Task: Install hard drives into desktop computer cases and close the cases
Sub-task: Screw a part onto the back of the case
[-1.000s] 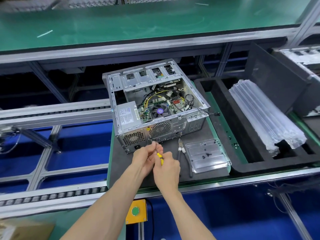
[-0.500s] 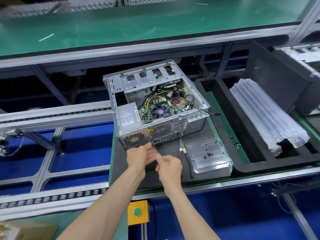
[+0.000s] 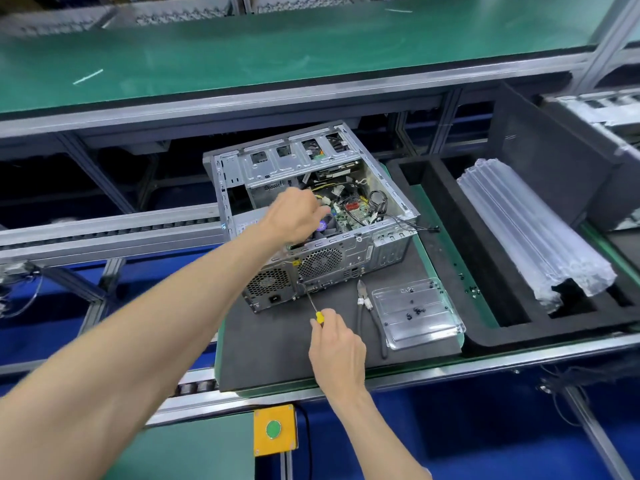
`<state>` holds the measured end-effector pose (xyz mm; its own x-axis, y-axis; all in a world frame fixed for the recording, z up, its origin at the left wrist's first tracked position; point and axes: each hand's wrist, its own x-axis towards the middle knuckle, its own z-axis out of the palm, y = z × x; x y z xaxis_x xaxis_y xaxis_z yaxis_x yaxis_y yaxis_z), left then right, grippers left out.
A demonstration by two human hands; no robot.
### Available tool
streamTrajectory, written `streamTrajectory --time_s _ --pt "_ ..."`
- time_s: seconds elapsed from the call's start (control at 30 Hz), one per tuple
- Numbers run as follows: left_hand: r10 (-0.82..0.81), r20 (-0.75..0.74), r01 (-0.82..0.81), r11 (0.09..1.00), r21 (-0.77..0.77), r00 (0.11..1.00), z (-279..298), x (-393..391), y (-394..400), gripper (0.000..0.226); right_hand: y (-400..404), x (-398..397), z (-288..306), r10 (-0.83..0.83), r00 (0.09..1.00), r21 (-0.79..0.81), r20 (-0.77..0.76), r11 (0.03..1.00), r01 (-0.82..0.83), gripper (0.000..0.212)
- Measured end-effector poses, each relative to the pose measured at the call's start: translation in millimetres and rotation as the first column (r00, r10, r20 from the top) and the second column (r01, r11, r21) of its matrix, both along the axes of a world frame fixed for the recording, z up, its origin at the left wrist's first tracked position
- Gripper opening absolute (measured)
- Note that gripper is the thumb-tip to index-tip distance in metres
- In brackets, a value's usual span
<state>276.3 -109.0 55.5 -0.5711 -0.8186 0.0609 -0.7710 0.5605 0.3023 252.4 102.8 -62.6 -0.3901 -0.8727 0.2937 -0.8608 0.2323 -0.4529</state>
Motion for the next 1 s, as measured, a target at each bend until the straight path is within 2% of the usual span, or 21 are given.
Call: streamTrajectory --time_s 0.1,0.2,0.27,0.4,0.5,0.53,0.57,0.6,0.63,0.67,0.7,0.73,0.77,0.8,0.83,0.87,0.9,0.93,0.97,1.0 --pt "-0.049 0.227 0.008 0.984 0.179 0.973 -8.6 -16.1 -19.0 0.057 -2.3 0.1 -0.3 -0.019 0.998 -0.013 -0.058 1.0 0.018 0.021" --pt "-0.093 0.394 -0.058 0.933 0.354 0.914 -16.4 -19.9 -25.5 0.049 -3.4 1.2 -1.5 -0.002 0.995 0.014 -0.098 1.0 0.003 0.022" --pt "-0.087 0.449 -0.136 0.887 0.441 0.889 -20.0 -21.2 -25.9 0.039 -2.4 1.0 -3.9 0.012 0.995 0.032 -0.097 0.999 -0.009 0.022" --pt "-0.081 0.468 -0.22 0.803 0.554 0.88 -18.3 -25.2 -22.1 0.026 -0.5 0.0 -6.2 0.016 0.997 0.024 -0.071 1.0 -0.014 0.02" --pt "-0.097 0.482 -0.225 0.792 0.567 0.871 -17.1 -24.6 -23.8 0.026 -1.3 0.2 -8.5 0.044 0.998 0.031 0.043 0.998 -0.045 0.013" --pt "-0.09 0.477 -0.225 0.796 0.562 0.874 -17.8 -24.8 -23.8 0.027 -2.4 -0.1 -8.4 0.044 0.992 0.067 0.12 0.996 -0.052 0.011" --pt "-0.08 0.475 -0.232 0.794 0.563 0.876 -20.4 -25.6 -25.2 0.027 -4.2 0.4 -8.1 0.015 0.961 0.095 0.275 0.995 -0.043 0.012" --pt "-0.066 0.461 -0.236 0.789 0.567 0.885 -23.2 -26.5 -25.9 0.026 -6.9 1.1 -11.0 -0.047 0.866 0.101 0.499 0.995 -0.003 0.013" --pt "-0.06 0.456 -0.243 0.78 0.576 0.888 -25.3 -27.4 -25.0 0.022 -9.6 1.0 -11.7 -0.113 0.64 0.094 0.76 0.994 0.064 0.015" --pt "-0.071 0.463 -0.253 0.759 0.599 0.883 -26.5 -29.1 -23.5 0.017 -11.6 -1.5 -8.2 -0.163 0.33 0.128 0.93 0.984 0.125 0.017" --pt "-0.094 0.471 -0.252 0.745 0.618 0.877 -29.4 -29.7 -23.0 0.017 -12.5 -3.3 -7.3 -0.188 0.067 0.176 0.98 0.973 0.148 0.019" --pt "-0.11 0.486 -0.253 0.744 0.619 0.867 -32.3 -30.2 -23.2 0.026 -13.2 -6.3 -6.2 -0.198 -0.041 0.202 0.979 0.97 0.135 0.021" --pt "-0.126 0.505 -0.254 0.747 0.615 0.854 -34.2 -30.8 -23.4 0.031 -13.7 -9.0 -5.1 -0.198 0.037 0.192 0.98 0.975 0.115 0.02" --pt "-0.138 0.513 -0.244 0.756 0.607 0.847 -34.1 -31.7 -22.8 0.034 -13.3 -12.0 -5.0 -0.17 0.289 0.148 0.942 0.984 0.098 0.015" --pt "-0.154 0.529 -0.234 0.77 0.593 0.834 -33.0 -32.1 -21.6 0.033 -12.6 -14.3 -9.8 -0.106 0.62 0.075 0.778 0.994 0.076 0.01" --pt "-0.162 0.539 -0.225 0.783 0.581 0.826 -32.3 -31.6 -21.5 0.029 -11.3 -15.1 -13.9 -0.029 0.873 -0.014 0.486 0.999 0.041 0.01" --pt "-0.155 0.544 -0.227 0.791 0.569 0.824 -30.4 -31.1 -21.0 0.025 -10.6 -15.5 -18.4 0.025 0.986 -0.063 0.163 0.998 -0.015 0.013" --pt "-0.147 0.545 -0.23 0.794 0.563 0.825 -28.8 -31.3 -21.4 0.026 -10.8 -16.8 -19.7 0.091 0.993 -0.064 -0.07 0.993 -0.096 0.014" --pt "-0.144 0.538 -0.23 0.791 0.567 0.831 -29.5 -31.7 -21.7 0.03 -11.1 -14.6 -20.4 0.119 0.983 -0.048 -0.141 0.991 -0.127 0.015" --pt "-0.141 0.536 -0.232 0.79 0.568 0.832 -30.7 -32.1 -22.1 0.032 -10.3 -11.4 -19.0 0.112 0.992 -0.023 -0.06 0.993 -0.113 0.016"
